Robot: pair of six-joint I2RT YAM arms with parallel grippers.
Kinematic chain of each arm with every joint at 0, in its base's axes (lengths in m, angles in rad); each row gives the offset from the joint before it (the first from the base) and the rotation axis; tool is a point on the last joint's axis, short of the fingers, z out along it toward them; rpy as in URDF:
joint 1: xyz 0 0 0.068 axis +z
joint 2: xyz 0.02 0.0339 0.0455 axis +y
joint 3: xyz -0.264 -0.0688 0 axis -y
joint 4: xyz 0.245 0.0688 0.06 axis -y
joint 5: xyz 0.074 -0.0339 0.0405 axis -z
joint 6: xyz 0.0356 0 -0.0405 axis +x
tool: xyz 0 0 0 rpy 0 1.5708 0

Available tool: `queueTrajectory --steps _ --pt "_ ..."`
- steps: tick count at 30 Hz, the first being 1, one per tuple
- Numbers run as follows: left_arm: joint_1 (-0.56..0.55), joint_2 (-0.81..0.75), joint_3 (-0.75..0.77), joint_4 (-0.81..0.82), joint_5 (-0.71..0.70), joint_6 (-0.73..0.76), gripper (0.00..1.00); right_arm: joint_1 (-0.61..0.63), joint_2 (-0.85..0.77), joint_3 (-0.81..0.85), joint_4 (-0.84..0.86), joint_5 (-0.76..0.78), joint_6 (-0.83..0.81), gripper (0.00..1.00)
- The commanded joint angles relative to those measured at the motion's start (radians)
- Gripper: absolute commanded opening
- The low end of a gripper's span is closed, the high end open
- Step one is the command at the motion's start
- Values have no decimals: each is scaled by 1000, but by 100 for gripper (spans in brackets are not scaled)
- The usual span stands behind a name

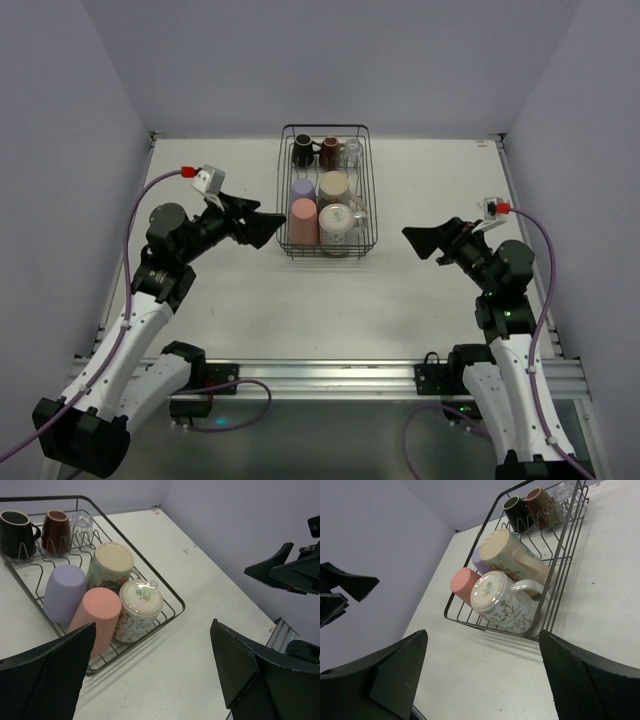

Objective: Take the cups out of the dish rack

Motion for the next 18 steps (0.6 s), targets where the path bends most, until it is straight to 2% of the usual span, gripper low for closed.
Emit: queueTrajectory --steps 1,8,14,18 --pt "3 25 47 -14 2 -19 100 2 -1 -5 37 -23 12 94" --pt "-17 149 135 58 57 -94 100 2 -14 -20 40 -26 15 94" --pt "-167 304 270 57 -139 -36 100 2 -20 -28 38 -55 9 94" --pt "-264 433 421 -52 -436 64 100 3 -21 -37 37 -57 -9 94"
